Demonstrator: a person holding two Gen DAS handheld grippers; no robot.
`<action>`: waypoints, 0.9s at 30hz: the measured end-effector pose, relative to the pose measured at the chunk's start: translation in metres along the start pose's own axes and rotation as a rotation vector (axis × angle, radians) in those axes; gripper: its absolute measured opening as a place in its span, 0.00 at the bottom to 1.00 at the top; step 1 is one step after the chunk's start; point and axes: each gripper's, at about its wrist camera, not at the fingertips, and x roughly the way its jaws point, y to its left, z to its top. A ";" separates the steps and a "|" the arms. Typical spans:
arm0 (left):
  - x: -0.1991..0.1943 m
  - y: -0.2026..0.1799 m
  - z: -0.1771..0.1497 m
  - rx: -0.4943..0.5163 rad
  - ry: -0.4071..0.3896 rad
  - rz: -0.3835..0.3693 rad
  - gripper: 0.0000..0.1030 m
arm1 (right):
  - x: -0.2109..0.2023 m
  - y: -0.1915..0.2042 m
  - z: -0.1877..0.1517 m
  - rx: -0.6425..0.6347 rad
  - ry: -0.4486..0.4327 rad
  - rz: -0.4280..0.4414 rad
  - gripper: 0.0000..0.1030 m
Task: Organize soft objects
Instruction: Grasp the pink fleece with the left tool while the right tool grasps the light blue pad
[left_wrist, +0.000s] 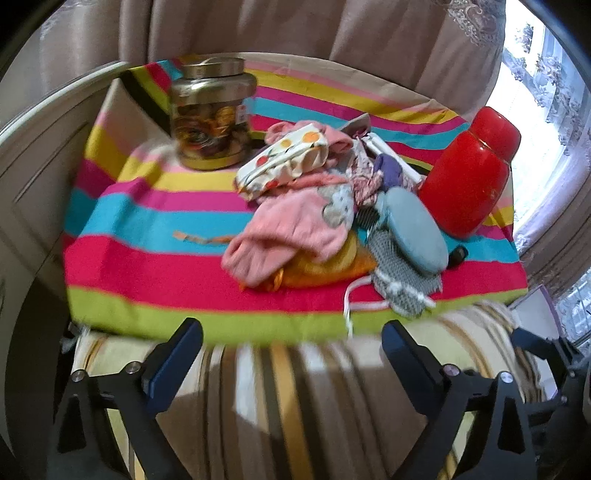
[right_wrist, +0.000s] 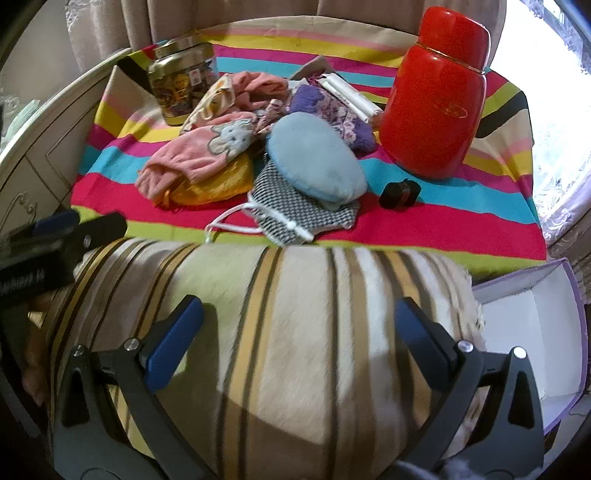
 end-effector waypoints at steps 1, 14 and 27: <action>0.005 -0.002 0.008 0.011 0.002 0.000 0.93 | 0.001 -0.003 0.002 0.001 0.002 -0.005 1.00; 0.085 -0.007 0.068 0.103 0.077 0.066 0.84 | 0.037 -0.030 0.060 0.025 0.003 0.081 1.00; 0.079 0.006 0.061 0.064 -0.042 -0.063 0.17 | 0.077 -0.019 0.099 -0.053 -0.046 0.028 1.00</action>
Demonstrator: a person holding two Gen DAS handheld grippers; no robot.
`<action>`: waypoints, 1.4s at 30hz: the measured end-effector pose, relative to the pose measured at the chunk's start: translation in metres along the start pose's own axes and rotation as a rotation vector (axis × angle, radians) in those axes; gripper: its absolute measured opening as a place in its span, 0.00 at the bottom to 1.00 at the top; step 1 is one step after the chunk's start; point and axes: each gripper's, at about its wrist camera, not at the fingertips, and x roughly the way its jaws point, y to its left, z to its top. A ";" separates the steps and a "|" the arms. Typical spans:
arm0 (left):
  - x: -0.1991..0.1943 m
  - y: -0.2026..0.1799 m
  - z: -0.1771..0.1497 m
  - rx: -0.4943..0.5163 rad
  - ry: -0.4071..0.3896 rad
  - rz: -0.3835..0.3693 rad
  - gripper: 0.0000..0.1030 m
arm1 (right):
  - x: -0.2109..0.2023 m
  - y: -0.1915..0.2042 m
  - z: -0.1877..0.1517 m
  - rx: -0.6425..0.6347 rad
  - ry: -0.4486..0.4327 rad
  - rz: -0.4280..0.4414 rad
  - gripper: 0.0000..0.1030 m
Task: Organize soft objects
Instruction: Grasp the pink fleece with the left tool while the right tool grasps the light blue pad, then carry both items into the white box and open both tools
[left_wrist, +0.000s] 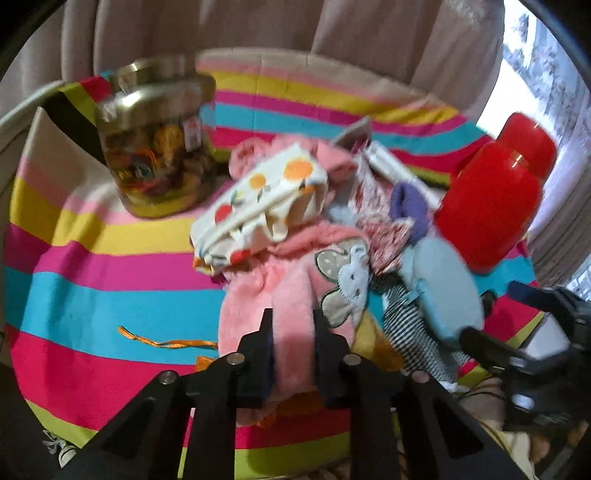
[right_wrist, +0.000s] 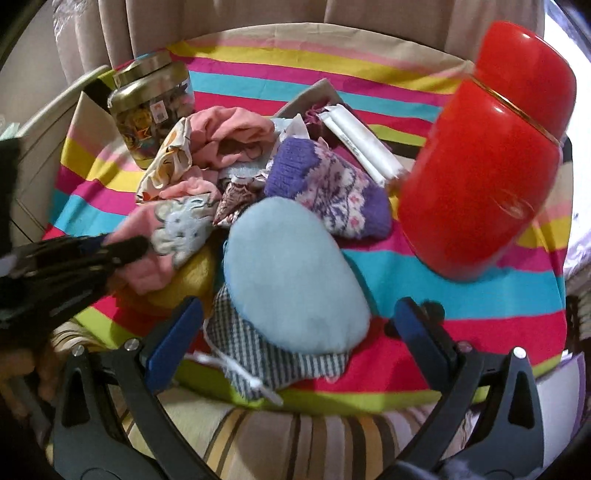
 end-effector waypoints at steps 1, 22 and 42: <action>-0.006 0.001 -0.002 -0.006 -0.022 -0.016 0.16 | 0.004 0.002 0.003 -0.012 0.001 -0.004 1.00; -0.076 -0.013 -0.021 -0.025 -0.276 -0.184 0.14 | 0.035 -0.007 0.005 0.039 0.073 0.087 0.50; -0.107 -0.058 -0.027 0.054 -0.337 -0.181 0.14 | -0.042 -0.046 -0.019 0.184 -0.180 0.134 0.33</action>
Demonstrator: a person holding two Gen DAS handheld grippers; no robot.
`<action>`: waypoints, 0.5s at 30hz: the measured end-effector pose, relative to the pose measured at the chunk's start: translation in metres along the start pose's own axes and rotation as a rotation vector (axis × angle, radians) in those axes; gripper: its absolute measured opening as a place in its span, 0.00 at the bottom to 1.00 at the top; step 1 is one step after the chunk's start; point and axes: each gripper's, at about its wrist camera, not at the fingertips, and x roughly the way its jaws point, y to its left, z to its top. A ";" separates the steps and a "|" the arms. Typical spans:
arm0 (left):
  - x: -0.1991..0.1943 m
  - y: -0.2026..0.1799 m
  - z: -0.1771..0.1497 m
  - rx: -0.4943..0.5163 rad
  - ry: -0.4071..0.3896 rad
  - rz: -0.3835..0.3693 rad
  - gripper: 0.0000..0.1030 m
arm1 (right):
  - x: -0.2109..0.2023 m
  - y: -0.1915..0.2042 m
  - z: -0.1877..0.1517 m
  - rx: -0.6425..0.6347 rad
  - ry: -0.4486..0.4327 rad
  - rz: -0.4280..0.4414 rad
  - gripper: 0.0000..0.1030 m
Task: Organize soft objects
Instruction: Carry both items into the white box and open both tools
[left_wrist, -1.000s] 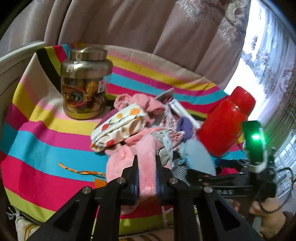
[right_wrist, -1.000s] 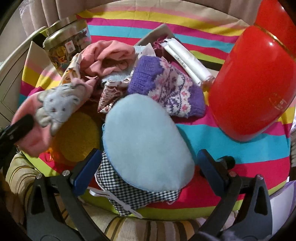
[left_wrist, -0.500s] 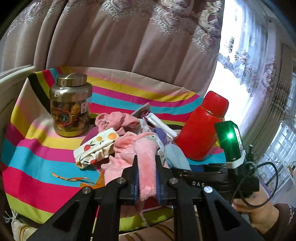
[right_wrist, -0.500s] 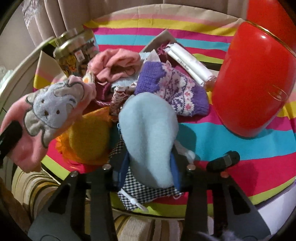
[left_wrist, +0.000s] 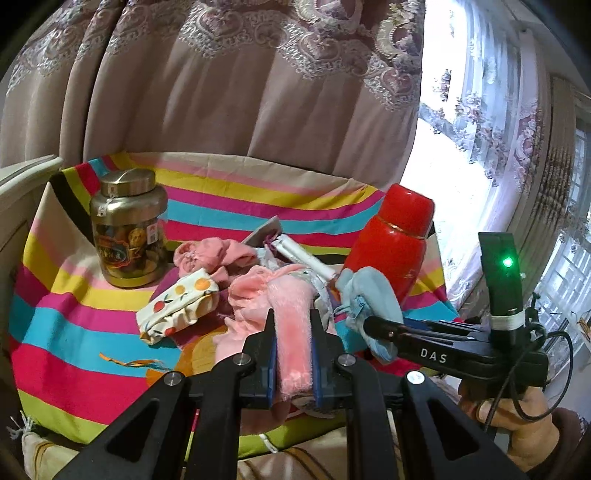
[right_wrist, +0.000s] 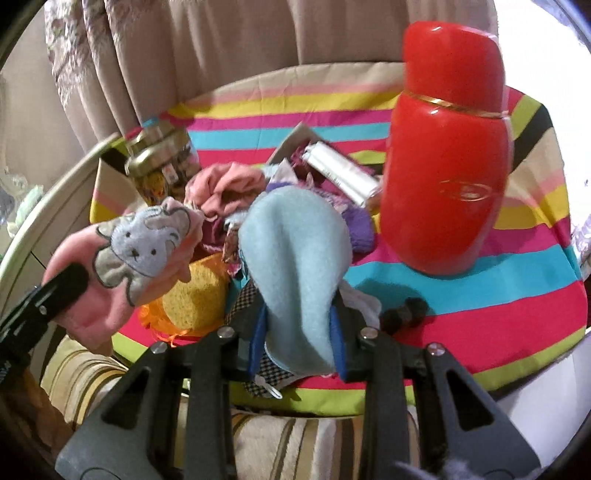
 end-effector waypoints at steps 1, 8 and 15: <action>-0.001 -0.004 0.000 -0.002 0.000 -0.008 0.14 | -0.006 -0.002 0.000 0.008 -0.011 0.000 0.33; -0.004 -0.042 -0.001 0.034 0.007 -0.067 0.14 | -0.045 -0.027 -0.005 0.062 -0.060 -0.006 0.33; -0.004 -0.080 -0.004 0.070 0.026 -0.135 0.14 | -0.087 -0.065 -0.014 0.142 -0.095 -0.025 0.33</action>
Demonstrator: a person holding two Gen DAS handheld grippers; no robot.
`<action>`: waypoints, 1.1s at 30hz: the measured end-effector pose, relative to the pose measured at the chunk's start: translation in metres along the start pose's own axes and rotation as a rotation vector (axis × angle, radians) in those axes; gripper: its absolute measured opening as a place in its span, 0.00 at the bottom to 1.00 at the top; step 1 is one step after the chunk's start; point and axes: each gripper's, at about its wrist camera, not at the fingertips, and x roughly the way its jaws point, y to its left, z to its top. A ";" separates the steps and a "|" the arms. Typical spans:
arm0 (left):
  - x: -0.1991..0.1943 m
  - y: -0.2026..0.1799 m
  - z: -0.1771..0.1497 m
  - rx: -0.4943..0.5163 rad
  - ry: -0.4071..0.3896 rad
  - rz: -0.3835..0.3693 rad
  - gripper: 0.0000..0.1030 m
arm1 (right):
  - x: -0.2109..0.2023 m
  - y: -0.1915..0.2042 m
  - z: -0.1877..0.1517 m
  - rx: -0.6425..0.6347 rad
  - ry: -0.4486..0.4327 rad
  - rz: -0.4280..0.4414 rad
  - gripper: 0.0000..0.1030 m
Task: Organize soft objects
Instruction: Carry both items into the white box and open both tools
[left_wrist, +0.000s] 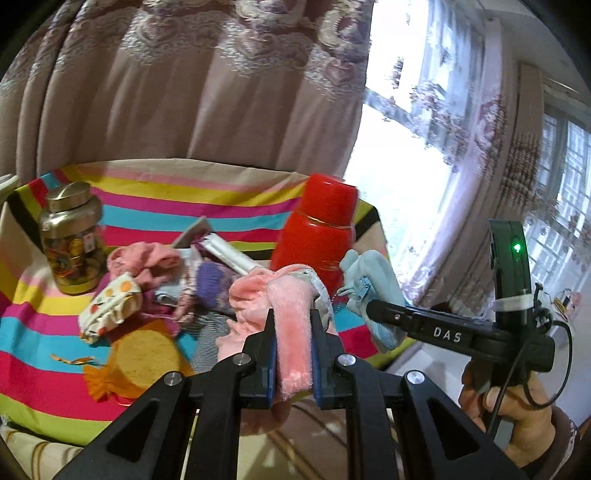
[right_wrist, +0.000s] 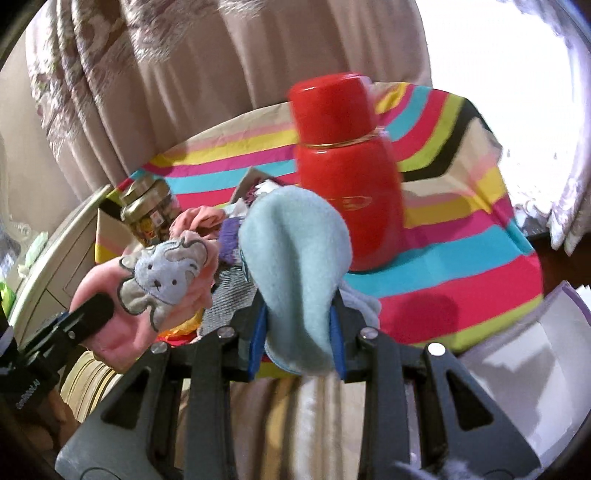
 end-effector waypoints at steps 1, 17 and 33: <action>0.001 -0.004 0.000 -0.001 0.003 -0.010 0.14 | -0.003 -0.007 -0.001 0.021 0.003 0.007 0.33; 0.033 -0.101 -0.012 0.018 0.135 -0.278 0.14 | -0.084 -0.111 -0.037 0.147 -0.008 -0.219 0.33; 0.035 -0.090 -0.018 -0.088 0.179 -0.278 0.73 | -0.097 -0.158 -0.070 -0.005 0.012 -0.520 0.76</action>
